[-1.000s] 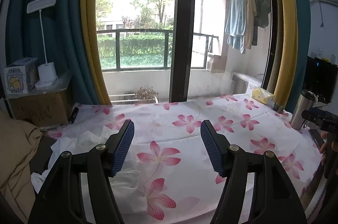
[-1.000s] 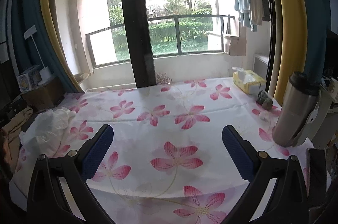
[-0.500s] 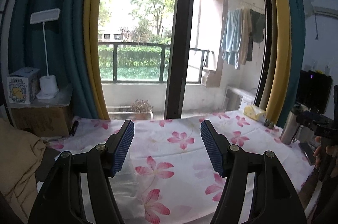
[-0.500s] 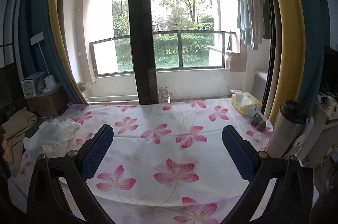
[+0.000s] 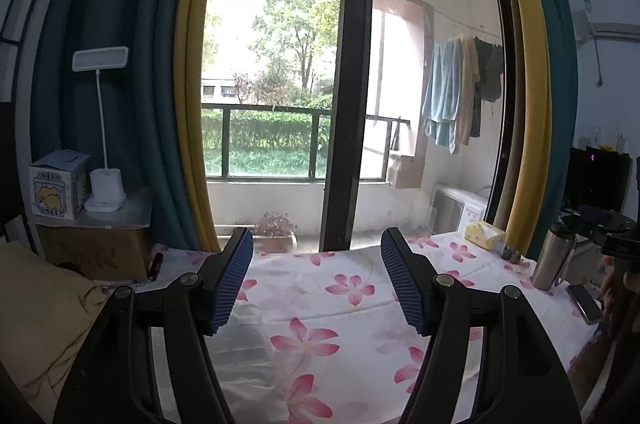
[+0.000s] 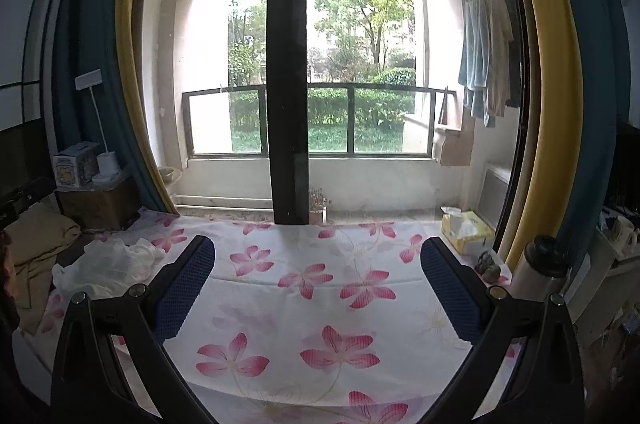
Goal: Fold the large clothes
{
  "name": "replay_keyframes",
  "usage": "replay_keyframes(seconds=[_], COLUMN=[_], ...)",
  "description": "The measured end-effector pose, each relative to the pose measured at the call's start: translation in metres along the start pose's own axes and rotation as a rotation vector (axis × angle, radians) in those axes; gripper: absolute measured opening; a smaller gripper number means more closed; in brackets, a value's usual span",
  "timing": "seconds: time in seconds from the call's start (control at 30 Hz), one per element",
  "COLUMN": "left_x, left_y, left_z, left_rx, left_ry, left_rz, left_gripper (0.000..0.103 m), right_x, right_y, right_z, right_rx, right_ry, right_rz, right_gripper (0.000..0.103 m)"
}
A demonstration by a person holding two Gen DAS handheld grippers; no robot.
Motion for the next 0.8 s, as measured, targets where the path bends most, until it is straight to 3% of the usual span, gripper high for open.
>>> replay_keyframes(seconds=[0.47,0.57,0.8], left_x=[0.013,0.015,0.017], left_y=[-0.005,-0.005,-0.003], left_z=[-0.022,-0.025,-0.033], left_rx=[0.033,0.038,0.023], left_ry=[-0.024,0.000,-0.036], left_rz=[0.036,0.032,0.042], left_gripper=[0.077,0.077,0.077], right_x=[0.009,0.010,0.012], right_y=[-0.014,-0.017,-0.021], right_z=[-0.024,-0.029,-0.036], right_rx=[0.050,0.062,0.070], right_ry=[-0.013,-0.016,-0.011], right_rz=[0.045,0.048,0.060], right_gripper=[0.102,0.102,0.102])
Point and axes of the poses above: each gripper's, at about its wrist camera, not at the fingertips, and x roughly against the way its jaws point, z to its right, y to its underside, the point moved 7 cm from there along -x, roughly the way its jaws point, and after that the axes turned 6 degrees about -y, right-handed, at the moved point
